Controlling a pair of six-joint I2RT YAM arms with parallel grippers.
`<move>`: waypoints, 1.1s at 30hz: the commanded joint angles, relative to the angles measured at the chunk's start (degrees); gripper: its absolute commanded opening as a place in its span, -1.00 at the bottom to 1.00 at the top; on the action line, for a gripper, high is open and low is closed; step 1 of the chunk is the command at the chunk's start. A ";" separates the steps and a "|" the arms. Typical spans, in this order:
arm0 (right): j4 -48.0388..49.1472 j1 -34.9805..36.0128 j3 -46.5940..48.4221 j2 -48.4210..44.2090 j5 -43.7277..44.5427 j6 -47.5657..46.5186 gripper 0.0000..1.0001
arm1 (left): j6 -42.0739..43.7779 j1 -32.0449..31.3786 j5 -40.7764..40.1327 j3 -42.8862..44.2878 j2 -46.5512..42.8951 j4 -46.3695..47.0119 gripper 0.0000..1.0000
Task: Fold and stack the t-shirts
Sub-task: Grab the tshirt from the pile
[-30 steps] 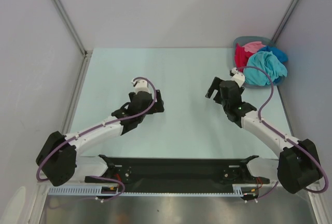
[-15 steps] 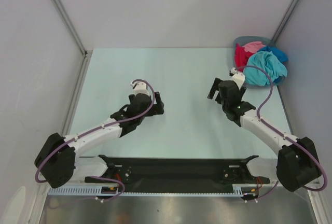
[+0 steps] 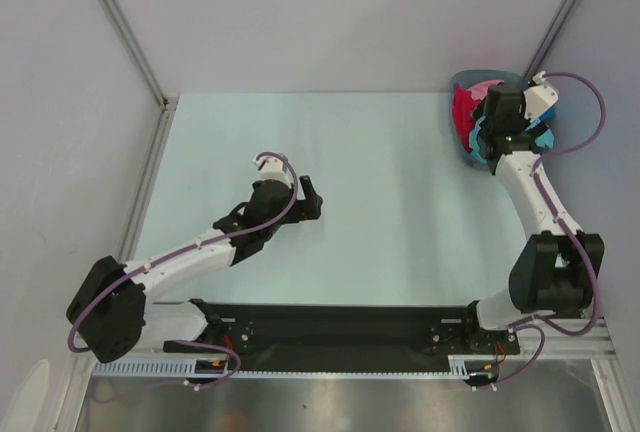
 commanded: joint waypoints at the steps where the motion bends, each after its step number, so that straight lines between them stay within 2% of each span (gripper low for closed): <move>1: -0.18 -3.91 7.49 6.92 -3.93 -1.93 1.00 | -2.04 -0.91 2.40 0.33 -1.53 3.64 1.00; 4: -2.54 -5.85 12.69 11.76 -7.90 -4.30 0.99 | -2.57 -1.44 1.70 -2.57 -2.67 5.75 1.00; 8: -2.12 -7.86 13.31 14.05 -9.84 -2.99 0.97 | -2.83 -1.44 1.78 -5.12 -3.11 6.90 1.00; 15: -2.55 -8.22 15.07 16.08 -7.21 -5.27 0.92 | -2.13 -1.62 1.70 -7.41 -5.04 8.74 0.99; 17: -2.11 -8.14 14.46 15.73 -7.12 -5.80 0.82 | -1.78 -1.53 2.05 -7.32 -5.05 8.83 1.00; 18: -2.11 -7.96 14.19 15.64 -6.42 -5.80 0.75 | -1.69 -1.53 2.22 -7.32 -5.05 8.83 1.00; 20: -1.76 -7.87 12.88 15.29 -6.24 -5.63 0.09 | -1.78 -1.53 3.10 -7.50 -5.13 9.27 1.00; 21: -1.76 -7.78 12.52 14.94 -5.11 -5.28 -0.29 | -1.87 -1.53 3.36 -7.59 -5.13 9.45 1.00; 22: -2.11 -7.70 12.09 14.93 -4.92 -4.75 -0.99 | -1.87 -1.53 3.63 -7.59 -5.13 9.62 1.00; 29: -0.62 -5.16 9.71 11.42 -5.45 -3.60 -1.00 | -2.22 -1.88 3.63 -8.20 -5.92 9.62 0.99; 33: 0.87 -1.37 11.02 8.35 -9.31 -4.83 -1.00 | -2.31 -2.67 3.37 -7.76 -6.10 9.36 1.00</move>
